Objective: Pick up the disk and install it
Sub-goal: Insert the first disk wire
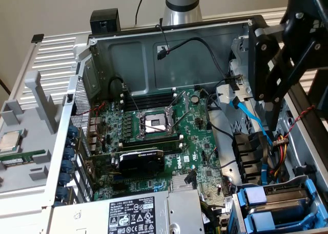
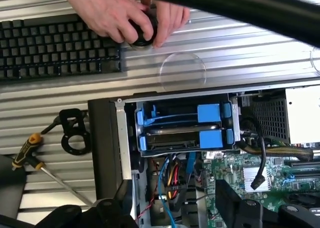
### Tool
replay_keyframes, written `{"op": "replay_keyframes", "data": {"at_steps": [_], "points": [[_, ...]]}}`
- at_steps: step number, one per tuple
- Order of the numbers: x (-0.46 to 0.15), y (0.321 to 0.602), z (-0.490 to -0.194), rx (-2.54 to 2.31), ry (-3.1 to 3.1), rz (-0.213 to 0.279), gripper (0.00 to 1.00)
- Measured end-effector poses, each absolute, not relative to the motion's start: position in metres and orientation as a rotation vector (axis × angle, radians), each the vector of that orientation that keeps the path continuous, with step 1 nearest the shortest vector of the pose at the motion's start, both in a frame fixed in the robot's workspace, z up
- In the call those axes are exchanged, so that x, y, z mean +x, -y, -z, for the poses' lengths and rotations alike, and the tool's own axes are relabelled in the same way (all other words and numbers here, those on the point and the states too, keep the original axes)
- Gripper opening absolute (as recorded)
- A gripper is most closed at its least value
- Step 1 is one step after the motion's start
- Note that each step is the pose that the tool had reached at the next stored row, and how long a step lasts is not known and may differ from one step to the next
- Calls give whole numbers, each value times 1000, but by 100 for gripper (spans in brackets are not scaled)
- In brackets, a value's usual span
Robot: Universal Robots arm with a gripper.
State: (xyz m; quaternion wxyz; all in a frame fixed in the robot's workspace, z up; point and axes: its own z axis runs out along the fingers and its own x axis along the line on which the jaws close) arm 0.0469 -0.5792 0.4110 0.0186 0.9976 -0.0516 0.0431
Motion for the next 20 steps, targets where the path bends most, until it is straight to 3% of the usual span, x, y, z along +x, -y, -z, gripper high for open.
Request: {"op": "replay_keyframes", "data": {"at_steps": [20], "points": [[47,579,-391,3156,19,-119,76]]}}
